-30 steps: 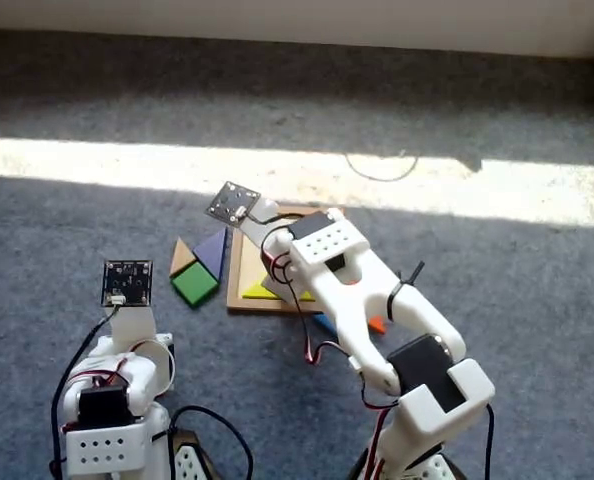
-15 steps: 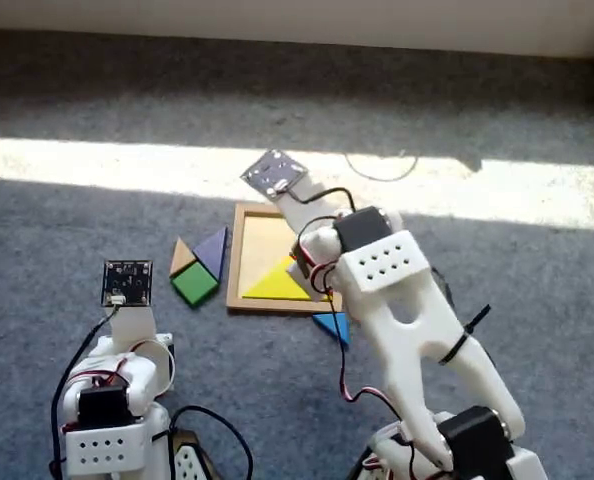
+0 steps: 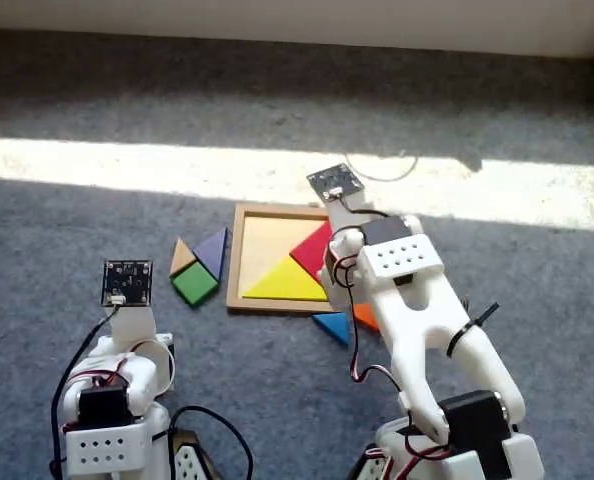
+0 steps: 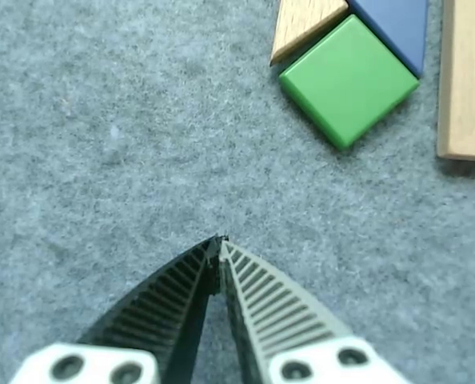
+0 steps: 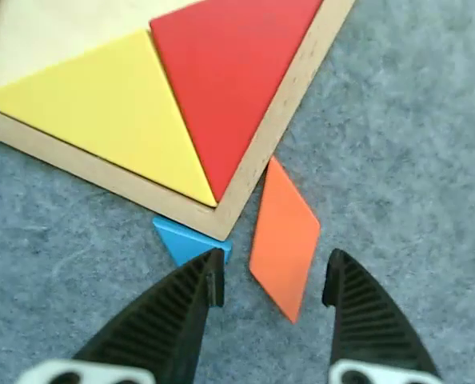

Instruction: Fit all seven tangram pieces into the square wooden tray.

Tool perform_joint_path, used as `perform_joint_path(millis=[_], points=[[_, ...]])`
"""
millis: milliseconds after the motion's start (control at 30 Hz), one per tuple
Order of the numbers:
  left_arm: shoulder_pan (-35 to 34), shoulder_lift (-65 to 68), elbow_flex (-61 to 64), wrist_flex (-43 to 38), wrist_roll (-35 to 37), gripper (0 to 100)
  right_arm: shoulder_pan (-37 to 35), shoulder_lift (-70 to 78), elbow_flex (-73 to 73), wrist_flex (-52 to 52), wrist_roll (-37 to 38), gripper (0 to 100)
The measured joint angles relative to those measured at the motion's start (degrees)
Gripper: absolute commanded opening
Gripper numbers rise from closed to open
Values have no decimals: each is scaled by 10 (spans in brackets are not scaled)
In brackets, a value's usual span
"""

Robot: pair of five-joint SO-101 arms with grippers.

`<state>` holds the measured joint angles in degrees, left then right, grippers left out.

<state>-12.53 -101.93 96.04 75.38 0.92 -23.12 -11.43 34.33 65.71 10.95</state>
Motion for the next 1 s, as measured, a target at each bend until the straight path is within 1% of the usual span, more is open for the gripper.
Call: perform_joint_path(millis=[333, 467, 633, 867, 1000], points=[[0, 0, 0, 0, 0, 6, 10, 76, 5, -45, -4, 207], [0, 0, 0, 0, 0, 6, 28, 91, 5, -51, -4, 206], [0, 0, 0, 0, 0, 6, 28, 108, 5, -52, -4, 203], [0, 0, 0, 0, 0, 6, 35, 146, -4, -56, -4, 46], [0, 0, 0, 0, 0, 6, 38, 158, -5, -56, -4, 9]])
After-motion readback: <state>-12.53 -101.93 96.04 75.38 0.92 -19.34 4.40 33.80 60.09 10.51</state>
